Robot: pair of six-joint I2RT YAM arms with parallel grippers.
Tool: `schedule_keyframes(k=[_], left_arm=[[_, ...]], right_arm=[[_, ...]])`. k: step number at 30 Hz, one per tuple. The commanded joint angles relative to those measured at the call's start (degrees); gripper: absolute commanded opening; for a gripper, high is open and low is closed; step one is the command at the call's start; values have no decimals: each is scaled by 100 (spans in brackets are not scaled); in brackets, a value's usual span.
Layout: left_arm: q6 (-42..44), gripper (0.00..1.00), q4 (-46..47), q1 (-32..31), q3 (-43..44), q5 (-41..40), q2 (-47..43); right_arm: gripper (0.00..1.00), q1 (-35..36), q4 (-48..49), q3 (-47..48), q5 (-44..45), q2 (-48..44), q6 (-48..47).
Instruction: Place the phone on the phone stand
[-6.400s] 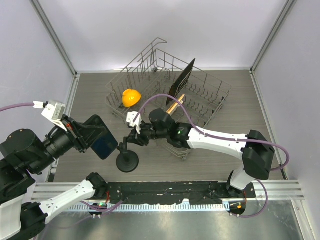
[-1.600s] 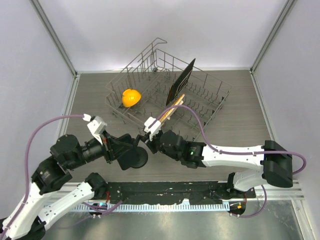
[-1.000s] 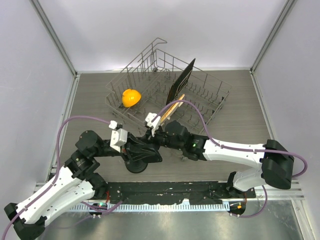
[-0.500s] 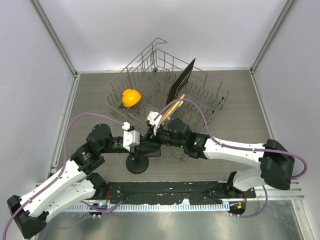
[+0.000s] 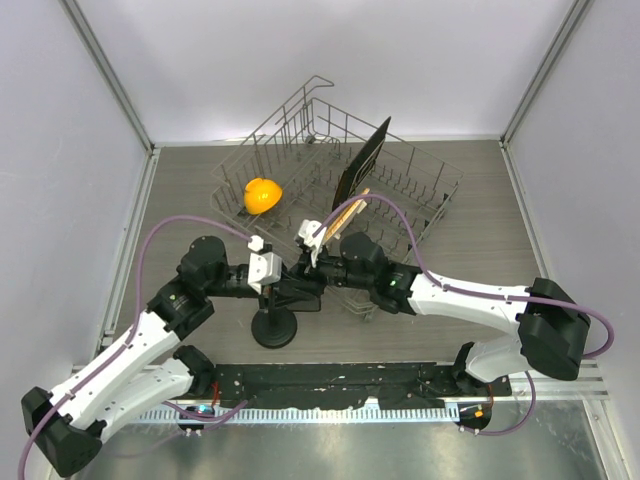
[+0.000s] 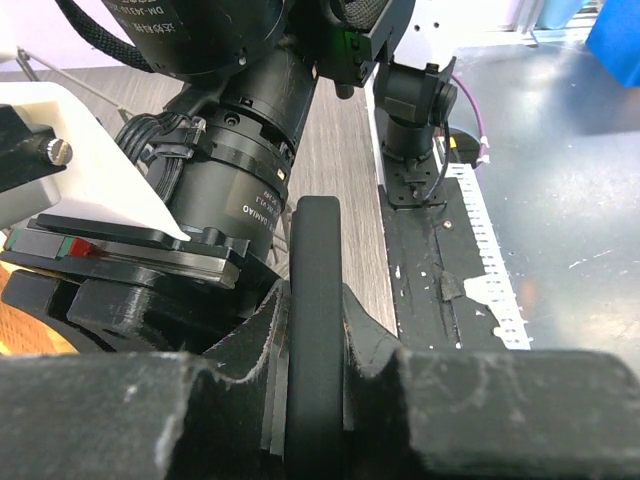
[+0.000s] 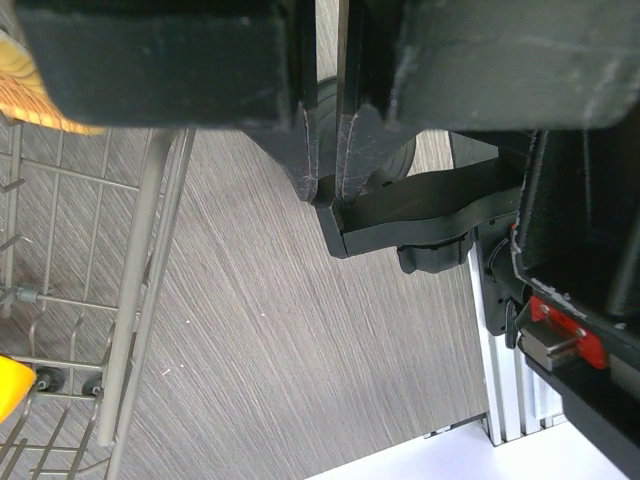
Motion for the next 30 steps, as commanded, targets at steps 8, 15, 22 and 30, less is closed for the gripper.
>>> schedule_keyframes(k=[8, 15, 22, 30], left_arm=[[-142, 0, 875, 404, 417, 337, 352], [-204, 0, 894, 685, 373, 320, 272], [-649, 0, 166, 686, 145, -1240, -473], [-1926, 0, -1740, 677, -93, -5530, -2680]], right_arm=[[0, 48, 413, 75, -965, -80, 85], [0, 30, 474, -4, -719, -124, 111], [0, 222, 1027, -381, 598, -361, 410], [0, 1760, 2020, -655, 4630, -195, 612]])
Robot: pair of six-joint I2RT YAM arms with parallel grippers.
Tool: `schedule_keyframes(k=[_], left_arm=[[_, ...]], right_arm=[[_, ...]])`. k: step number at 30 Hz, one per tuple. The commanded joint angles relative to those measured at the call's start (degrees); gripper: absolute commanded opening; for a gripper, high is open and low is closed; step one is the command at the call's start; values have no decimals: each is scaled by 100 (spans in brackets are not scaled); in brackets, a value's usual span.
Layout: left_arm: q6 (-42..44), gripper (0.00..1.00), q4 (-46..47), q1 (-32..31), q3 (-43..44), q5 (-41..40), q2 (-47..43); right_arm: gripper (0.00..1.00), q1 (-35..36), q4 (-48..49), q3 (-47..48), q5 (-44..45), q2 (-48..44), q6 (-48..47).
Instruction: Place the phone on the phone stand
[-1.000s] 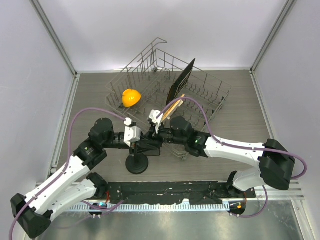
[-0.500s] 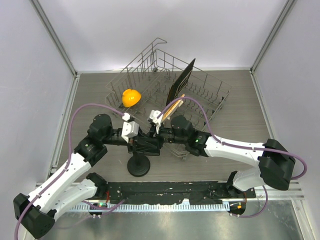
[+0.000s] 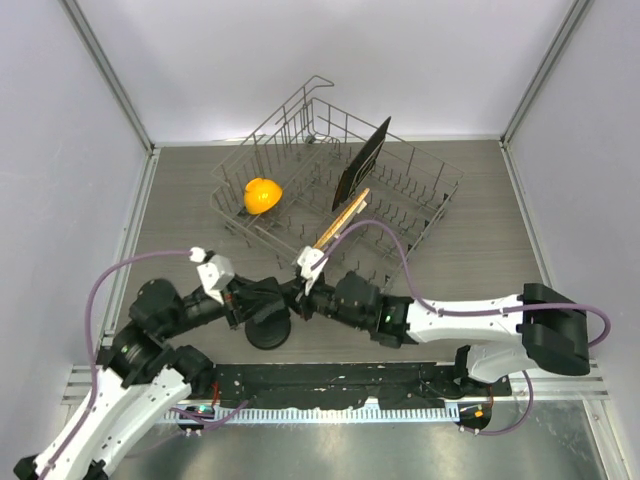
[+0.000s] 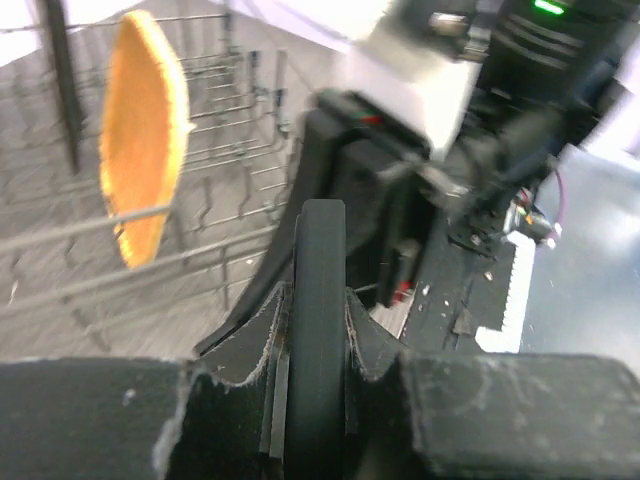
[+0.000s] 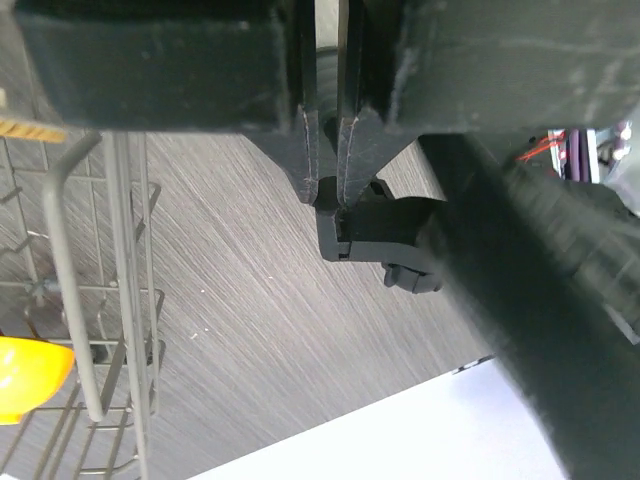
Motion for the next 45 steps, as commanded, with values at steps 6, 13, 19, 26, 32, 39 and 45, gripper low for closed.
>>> schedule_keyframes(k=[6, 13, 19, 26, 32, 39, 45], left_arm=[[-80, 0, -1750, 231, 665, -6373, -762], [1169, 0, -1214, 231, 403, -5989, -358], [1785, 0, -731, 231, -204, -5463, -700], [1917, 0, -731, 231, -291, -4804, -664], [1962, 0, -572, 222, -468, -4820, -736], [1681, 0, -660, 231, -468, -4627, -911], [1180, 0, -853, 231, -406, -4293, -1262]], right_arm=[[1, 1827, 1528, 745, 5580, 881, -173], [0, 2496, 1037, 2073, 5987, 1745, -429], [1, 2962, 204, 2916, 5776, 1981, -726], [0, 3129, -1396, 3541, 5661, 1939, -631], [1, 3218, -1837, 3542, 5179, 1693, -228], [1, 2806, -3559, 3428, 4768, 920, 845], [16, 1453, -2763, 1847, 1155, -398, 407]])
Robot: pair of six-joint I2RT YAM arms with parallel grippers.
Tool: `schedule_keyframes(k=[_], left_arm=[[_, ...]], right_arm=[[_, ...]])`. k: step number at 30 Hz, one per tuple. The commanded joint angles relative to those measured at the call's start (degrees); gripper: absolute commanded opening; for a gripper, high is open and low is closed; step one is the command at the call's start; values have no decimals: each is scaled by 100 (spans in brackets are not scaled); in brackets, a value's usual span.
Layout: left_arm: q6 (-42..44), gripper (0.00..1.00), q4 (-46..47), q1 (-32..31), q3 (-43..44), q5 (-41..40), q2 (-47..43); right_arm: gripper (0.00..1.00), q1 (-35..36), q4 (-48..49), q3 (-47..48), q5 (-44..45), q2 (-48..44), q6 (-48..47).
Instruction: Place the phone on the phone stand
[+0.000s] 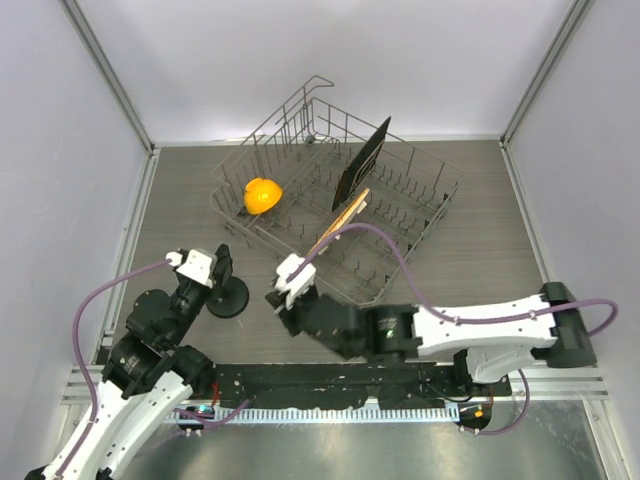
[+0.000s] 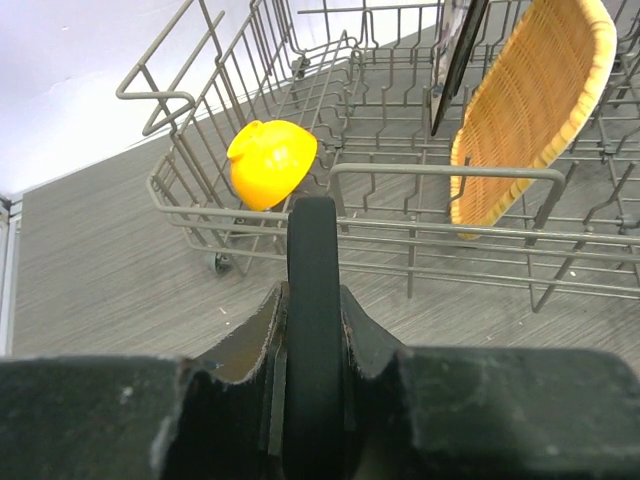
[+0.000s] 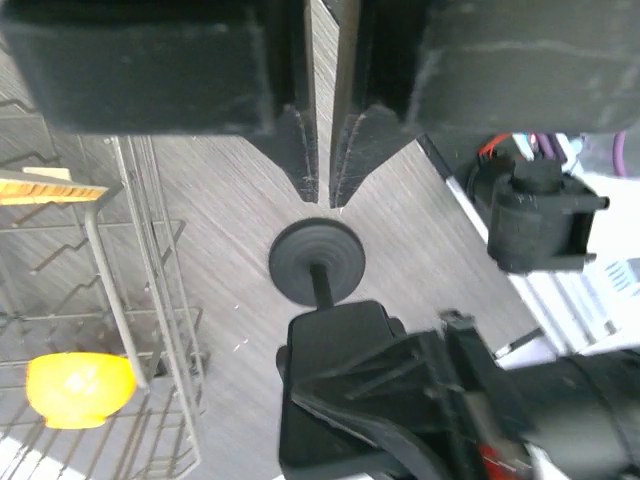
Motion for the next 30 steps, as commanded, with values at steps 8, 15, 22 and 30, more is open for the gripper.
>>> schedule_keyframes(k=[8, 15, 22, 30], left_arm=[[-435, 0, -338, 19, 224, 1973, -552], [-628, 0, -31, 28, 497, 3795, -508], [-462, 0, 40, 19, 647, 4518, -8], [-637, 0, 611, 28, 523, 4737, 72]], right_arm=[[61, -2296, 941, -1029, -6033, -878, -804], [70, -2657, 1178, -730, -7150, -333, -1014], [72, -2780, 1083, -537, -7264, -139, -1287], [68, -2781, 1186, -808, -7660, -130, -1367]])
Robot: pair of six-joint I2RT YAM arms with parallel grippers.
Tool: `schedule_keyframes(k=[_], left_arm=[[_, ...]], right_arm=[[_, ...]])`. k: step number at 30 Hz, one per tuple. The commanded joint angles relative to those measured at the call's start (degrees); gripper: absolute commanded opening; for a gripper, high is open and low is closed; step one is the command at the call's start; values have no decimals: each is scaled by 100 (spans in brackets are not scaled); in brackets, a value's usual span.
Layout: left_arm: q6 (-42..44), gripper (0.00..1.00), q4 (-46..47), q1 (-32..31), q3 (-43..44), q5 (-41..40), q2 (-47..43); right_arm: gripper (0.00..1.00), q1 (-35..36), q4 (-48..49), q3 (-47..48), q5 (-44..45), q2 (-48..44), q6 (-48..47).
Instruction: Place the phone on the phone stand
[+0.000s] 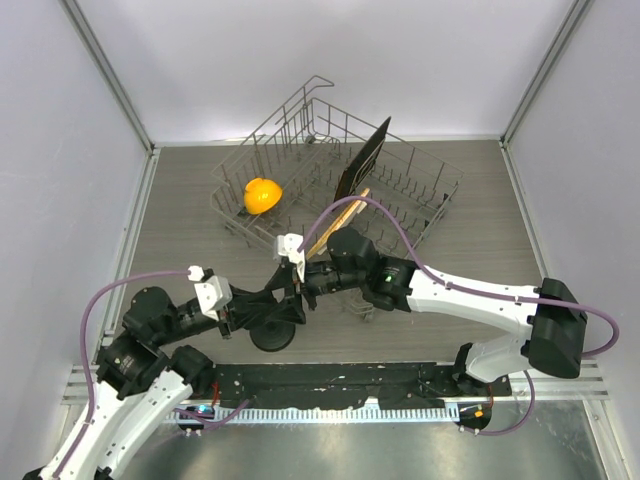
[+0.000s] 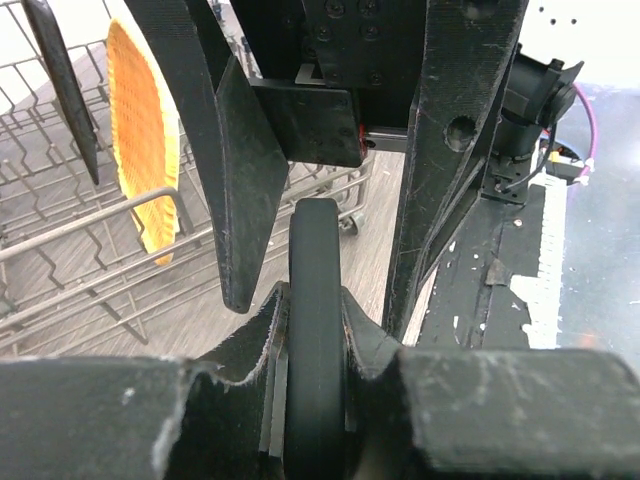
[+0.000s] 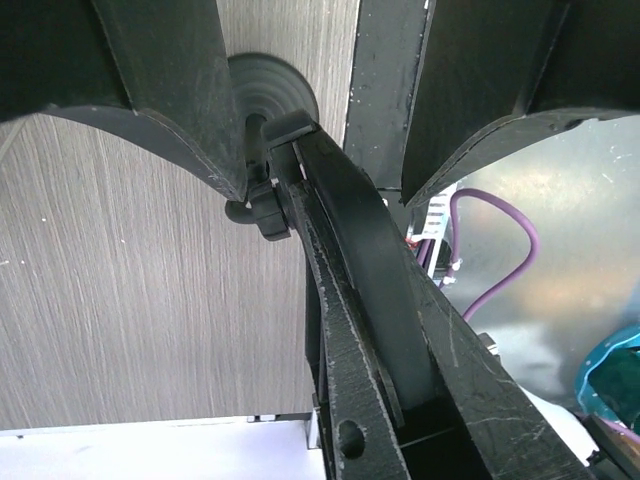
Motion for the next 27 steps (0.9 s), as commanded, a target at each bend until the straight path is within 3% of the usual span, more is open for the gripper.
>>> schedule_keyframes(k=[1, 3, 7, 10, 15, 21, 25, 27], left_arm=[[-350, 1, 1170, 15, 182, 303, -13], [-518, 9, 1206, 15, 191, 206, -22], [-878, 48, 1189, 6, 200, -57, -127], [-1125, 63, 1093, 15, 226, -146, -215], [-1354, 75, 619, 15, 506, -356, -329], [-1687, 79, -303, 15, 937, -997, -461], [-2082, 86, -621, 15, 1043, -1602, -567], [-2214, 89, -788, 15, 1070, -1876, -585]], right_arm=[[68, -11, 429, -11, -371, 19, -88], [68, -11, 525, -64, -424, 80, -70], [68, -11, 745, -108, -424, 203, 26], [67, -11, 825, -82, -485, 265, 79], [61, -11, 842, -91, -547, 265, 132], [32, -20, 965, -134, -653, 169, 439], [1, -11, 1053, -117, -355, 133, 790], [1, -20, 1272, -161, 111, 54, 1088]])
